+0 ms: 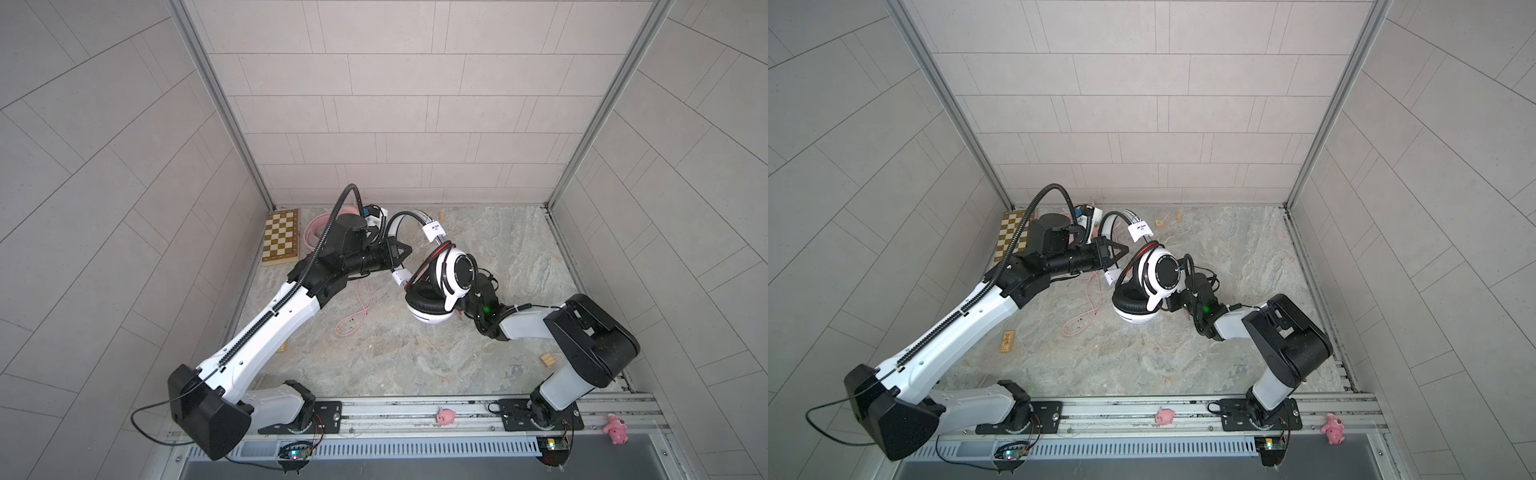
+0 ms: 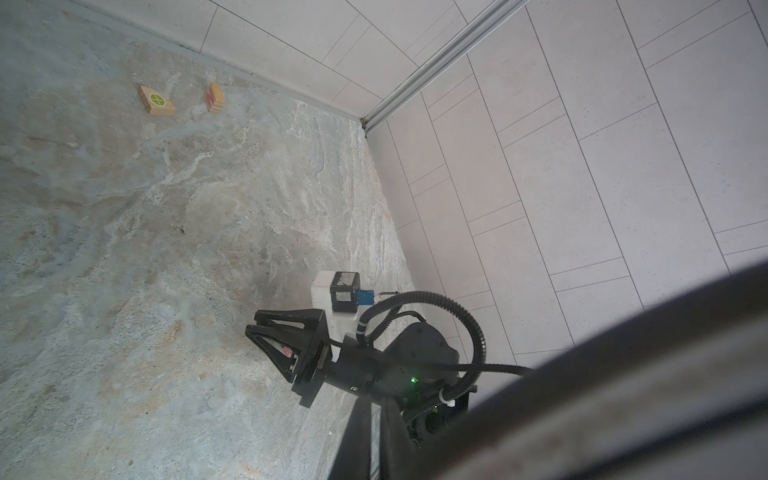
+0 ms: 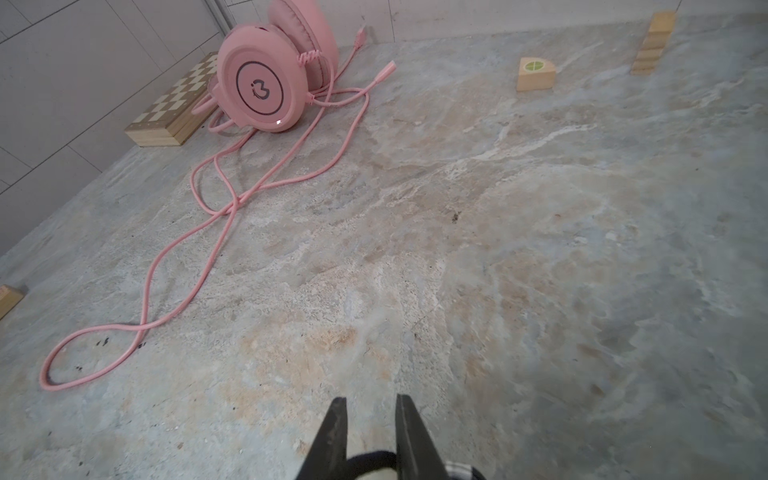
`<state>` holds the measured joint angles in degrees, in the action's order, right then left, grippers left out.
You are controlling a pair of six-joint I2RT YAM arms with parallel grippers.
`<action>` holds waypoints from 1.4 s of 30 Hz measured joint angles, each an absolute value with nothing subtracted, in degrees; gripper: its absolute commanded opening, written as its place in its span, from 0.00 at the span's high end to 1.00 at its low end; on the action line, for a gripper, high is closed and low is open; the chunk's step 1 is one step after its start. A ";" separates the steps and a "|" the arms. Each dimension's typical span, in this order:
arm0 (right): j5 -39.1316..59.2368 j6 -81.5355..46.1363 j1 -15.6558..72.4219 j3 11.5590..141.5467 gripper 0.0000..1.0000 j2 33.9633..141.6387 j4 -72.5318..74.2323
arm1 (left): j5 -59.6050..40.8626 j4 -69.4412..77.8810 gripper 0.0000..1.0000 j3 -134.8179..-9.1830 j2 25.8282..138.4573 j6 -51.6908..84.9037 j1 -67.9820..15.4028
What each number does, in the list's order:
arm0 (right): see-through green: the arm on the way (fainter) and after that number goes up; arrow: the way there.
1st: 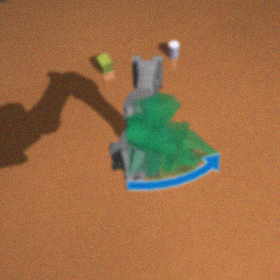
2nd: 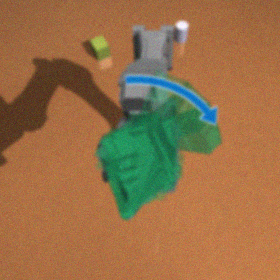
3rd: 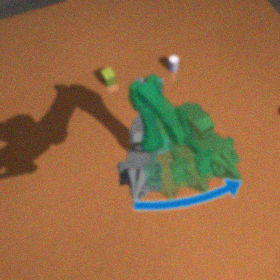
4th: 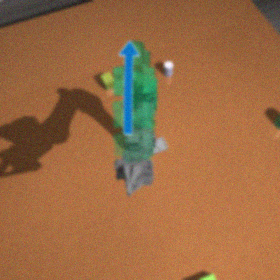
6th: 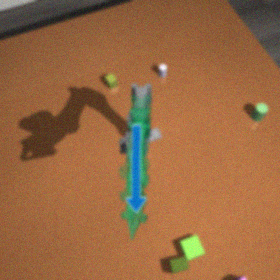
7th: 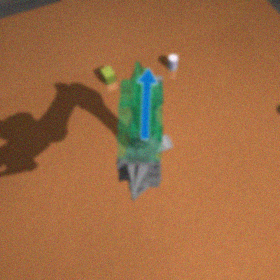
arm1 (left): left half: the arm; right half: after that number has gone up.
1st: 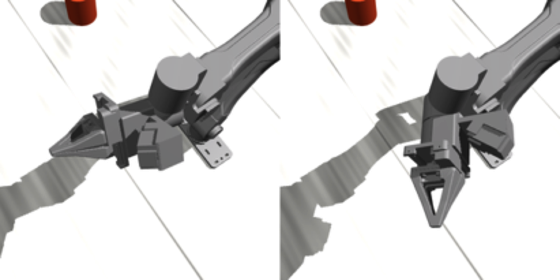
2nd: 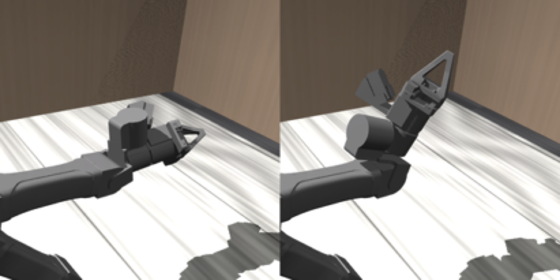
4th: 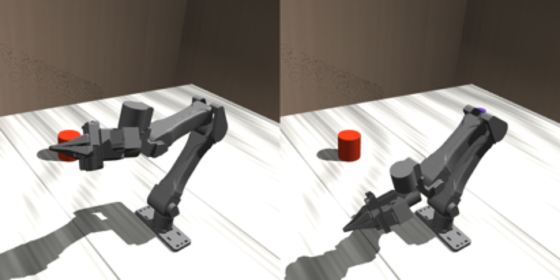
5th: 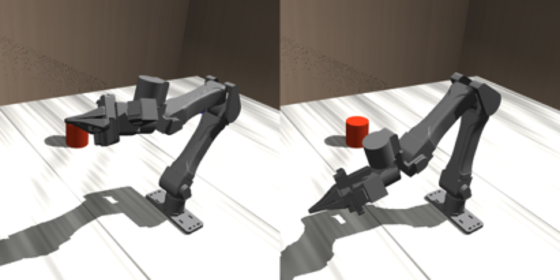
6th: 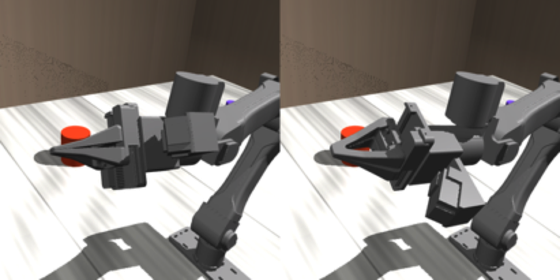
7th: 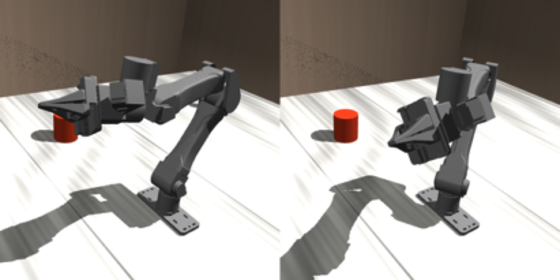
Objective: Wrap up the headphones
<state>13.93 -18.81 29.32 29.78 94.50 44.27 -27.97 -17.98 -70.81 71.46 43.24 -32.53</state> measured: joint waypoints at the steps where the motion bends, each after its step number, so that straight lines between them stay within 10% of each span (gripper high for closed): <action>1: 14.24 -19.14 29.32 29.74 0.96 95.44 45.41 | -27.97 -18.11 1.00 -70.83 71.46 43.24 -32.49; 13: 8.93 -25.12 39.70 22.02 1.00 86.00 46.44 | -17.69 -15.88 1.00 -71.20 71.46 47.00 -31.77; 30: -6.66 -24.40 69.71 38.13 0.99 69.43 9.39 | 6.57 -9.39 1.00 -72.75 78.22 54.61 -32.82; 42: -18.72 -13.58 69.91 56.55 0.99 56.29 -20.58 | 20.40 -12.38 1.00 -64.95 82.78 40.93 -35.38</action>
<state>-18.72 -13.58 69.91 56.55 56.29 -20.58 20.40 -12.38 -64.95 82.78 40.93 -35.38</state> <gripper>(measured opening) 0.048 0.078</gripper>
